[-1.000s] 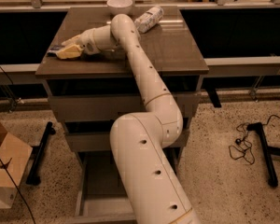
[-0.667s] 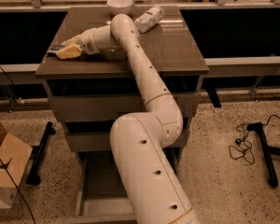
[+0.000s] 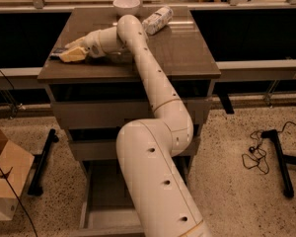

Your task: Place rxbar blueberry into bottom drawer

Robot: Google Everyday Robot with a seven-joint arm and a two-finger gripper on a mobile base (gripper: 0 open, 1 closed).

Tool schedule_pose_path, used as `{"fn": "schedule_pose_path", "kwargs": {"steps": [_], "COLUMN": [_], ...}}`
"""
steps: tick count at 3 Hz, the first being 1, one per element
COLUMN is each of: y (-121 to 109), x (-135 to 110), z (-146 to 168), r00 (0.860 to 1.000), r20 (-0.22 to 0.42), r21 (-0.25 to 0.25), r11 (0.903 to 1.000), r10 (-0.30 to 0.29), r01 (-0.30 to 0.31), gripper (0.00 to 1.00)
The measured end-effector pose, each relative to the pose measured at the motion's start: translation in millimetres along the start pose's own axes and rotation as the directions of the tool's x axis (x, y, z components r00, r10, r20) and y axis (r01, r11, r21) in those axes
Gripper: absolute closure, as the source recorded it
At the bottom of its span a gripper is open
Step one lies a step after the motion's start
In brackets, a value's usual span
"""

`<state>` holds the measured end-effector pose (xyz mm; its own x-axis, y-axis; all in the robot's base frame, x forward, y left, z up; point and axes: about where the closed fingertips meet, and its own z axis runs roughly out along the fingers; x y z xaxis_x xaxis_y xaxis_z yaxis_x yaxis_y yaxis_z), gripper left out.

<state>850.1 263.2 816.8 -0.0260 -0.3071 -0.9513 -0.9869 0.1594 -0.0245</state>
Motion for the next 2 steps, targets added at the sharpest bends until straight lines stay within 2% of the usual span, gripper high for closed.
{"fn": "schedule_pose_path", "kwargs": {"steps": [1,2], "y": [0.0,0.0], "x": [0.0,-0.1], "z": [0.1,0.0], "r00": [1.000,1.000], "r20": [0.000,0.000], "r21": [0.000,0.000], "r11": [1.0000,1.0000], "r10": [0.000,0.000], "r01": [0.000,0.000], "gripper": [0.86,0.62]}}
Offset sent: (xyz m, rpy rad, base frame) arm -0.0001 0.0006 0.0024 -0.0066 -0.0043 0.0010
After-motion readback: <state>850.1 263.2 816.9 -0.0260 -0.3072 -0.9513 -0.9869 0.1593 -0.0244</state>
